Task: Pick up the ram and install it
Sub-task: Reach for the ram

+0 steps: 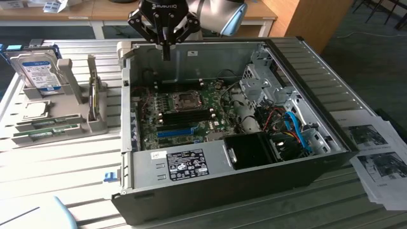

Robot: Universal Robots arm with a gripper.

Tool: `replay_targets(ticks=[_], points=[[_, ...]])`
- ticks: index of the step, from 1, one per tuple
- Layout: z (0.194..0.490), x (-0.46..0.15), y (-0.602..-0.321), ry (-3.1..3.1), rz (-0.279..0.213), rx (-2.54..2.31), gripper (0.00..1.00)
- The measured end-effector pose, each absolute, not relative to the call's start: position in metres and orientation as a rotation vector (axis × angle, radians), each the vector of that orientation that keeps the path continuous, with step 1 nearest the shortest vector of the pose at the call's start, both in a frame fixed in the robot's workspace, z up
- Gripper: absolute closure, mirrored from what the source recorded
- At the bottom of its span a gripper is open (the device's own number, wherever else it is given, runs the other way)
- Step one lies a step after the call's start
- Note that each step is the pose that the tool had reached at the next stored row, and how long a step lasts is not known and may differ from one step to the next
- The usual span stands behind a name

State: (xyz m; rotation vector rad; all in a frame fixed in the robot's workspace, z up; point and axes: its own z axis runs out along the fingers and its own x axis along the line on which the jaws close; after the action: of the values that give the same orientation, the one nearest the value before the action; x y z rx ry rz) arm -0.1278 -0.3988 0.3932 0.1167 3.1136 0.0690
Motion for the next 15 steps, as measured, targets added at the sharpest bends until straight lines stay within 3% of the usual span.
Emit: replay_targets(ticks=[15], points=[[0.393, -0.155, -0.399, 3.114, 0.069, 0.116, 0.91]])
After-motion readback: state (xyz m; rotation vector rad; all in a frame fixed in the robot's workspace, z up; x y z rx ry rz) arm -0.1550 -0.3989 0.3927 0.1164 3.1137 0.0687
